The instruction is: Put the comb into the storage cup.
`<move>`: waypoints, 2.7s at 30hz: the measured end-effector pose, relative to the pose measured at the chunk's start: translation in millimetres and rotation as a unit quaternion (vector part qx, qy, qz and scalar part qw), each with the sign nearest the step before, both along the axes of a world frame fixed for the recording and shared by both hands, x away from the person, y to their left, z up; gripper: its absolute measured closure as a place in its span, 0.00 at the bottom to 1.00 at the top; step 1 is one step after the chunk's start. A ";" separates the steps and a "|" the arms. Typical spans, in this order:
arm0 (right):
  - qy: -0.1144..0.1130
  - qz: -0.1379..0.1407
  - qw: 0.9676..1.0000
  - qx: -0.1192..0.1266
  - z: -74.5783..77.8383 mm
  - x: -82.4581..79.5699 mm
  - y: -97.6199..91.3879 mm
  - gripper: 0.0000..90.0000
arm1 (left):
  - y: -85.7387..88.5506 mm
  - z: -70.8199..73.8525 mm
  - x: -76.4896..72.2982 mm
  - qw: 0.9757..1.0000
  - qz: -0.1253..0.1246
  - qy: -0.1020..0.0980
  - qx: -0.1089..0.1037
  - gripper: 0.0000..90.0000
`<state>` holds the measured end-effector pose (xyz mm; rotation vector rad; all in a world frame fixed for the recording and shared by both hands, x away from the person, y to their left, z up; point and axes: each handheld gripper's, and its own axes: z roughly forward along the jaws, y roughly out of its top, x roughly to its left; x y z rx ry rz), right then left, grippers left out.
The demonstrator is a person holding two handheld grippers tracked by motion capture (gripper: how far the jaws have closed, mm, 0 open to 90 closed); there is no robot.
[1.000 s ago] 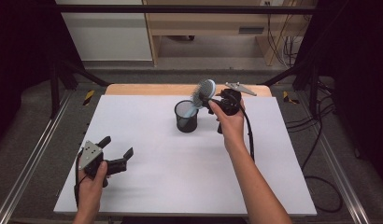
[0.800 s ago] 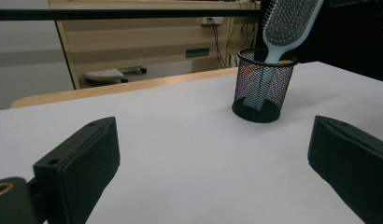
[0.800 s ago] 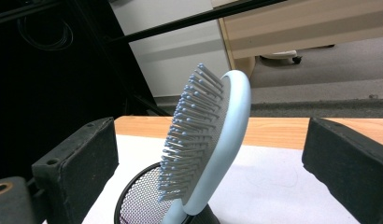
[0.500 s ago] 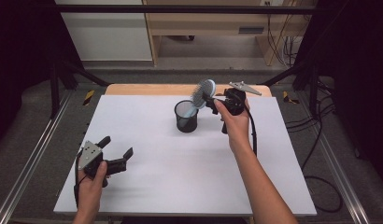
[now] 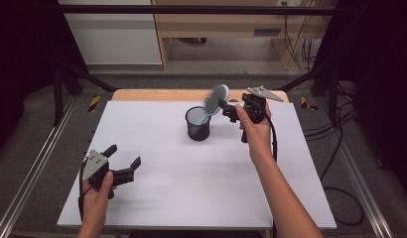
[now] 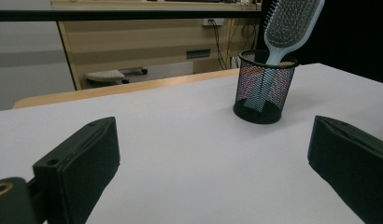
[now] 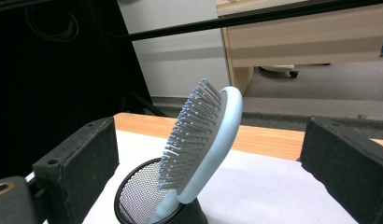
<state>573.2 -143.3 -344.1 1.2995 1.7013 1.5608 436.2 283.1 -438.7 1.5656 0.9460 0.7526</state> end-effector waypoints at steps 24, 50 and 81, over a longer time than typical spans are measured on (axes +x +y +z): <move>-0.055 -0.021 0.998 -0.031 13.9 -29.7 -37.1 0.05 | 6.2 0.9 -1.9 1.000 0.009 -0.001 -0.006 0.02; -0.068 -0.028 0.996 -0.059 10.8 -61.9 -77.0 0.06 | 6.3 5.2 -6.6 1.000 0.010 -0.007 -0.002 0.02; -0.116 -0.054 0.990 -0.059 -13.7 -105.3 -126.2 0.04 | 42.1 7.6 -32.8 0.999 0.034 -0.020 -0.017 0.02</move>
